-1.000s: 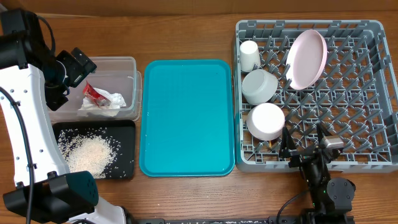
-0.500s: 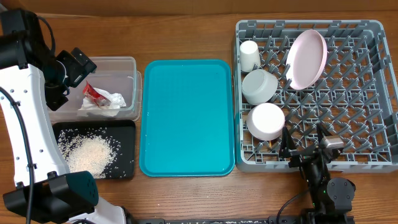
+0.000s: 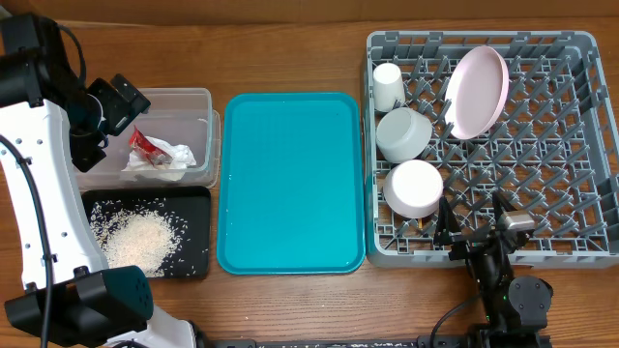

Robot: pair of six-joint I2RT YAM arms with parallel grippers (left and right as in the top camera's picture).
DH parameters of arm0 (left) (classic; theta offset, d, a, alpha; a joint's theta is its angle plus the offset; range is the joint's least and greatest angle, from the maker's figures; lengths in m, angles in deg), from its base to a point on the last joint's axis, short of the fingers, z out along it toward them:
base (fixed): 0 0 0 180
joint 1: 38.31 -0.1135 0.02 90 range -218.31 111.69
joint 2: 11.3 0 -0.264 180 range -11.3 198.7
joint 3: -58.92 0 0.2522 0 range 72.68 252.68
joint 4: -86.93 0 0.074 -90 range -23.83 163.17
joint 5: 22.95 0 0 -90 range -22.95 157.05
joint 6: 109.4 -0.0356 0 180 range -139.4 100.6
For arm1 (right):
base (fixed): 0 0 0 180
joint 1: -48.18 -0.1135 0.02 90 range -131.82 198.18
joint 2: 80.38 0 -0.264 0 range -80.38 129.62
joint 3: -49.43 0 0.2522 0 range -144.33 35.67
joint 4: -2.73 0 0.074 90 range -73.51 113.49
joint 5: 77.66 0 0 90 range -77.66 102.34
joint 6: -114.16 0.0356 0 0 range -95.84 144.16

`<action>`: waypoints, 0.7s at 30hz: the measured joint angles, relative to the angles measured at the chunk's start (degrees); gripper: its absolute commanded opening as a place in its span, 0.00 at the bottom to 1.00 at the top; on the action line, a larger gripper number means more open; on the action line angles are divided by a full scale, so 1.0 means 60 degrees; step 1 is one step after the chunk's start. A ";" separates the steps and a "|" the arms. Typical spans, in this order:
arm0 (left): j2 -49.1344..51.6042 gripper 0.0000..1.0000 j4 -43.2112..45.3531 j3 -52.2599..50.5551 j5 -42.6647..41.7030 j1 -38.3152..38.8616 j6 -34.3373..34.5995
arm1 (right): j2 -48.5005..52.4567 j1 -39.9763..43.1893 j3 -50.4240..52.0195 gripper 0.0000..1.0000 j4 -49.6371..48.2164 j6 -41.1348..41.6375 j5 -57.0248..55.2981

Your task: Sort waste into correct bins and load items into the dishwasher

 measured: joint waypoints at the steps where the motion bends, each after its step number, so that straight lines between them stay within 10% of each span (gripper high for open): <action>1: 0.0000 1.00 0.0000 0.0000 0.0004 0.0000 0.0000 | 0.0000 0.0000 0.0000 1.00 0.0004 0.0000 -0.0004; 21: -0.3319 1.00 0.0000 0.0000 0.0000 0.1643 0.0000 | 0.0000 0.0000 0.0000 1.00 -0.0004 0.0000 -0.0004</action>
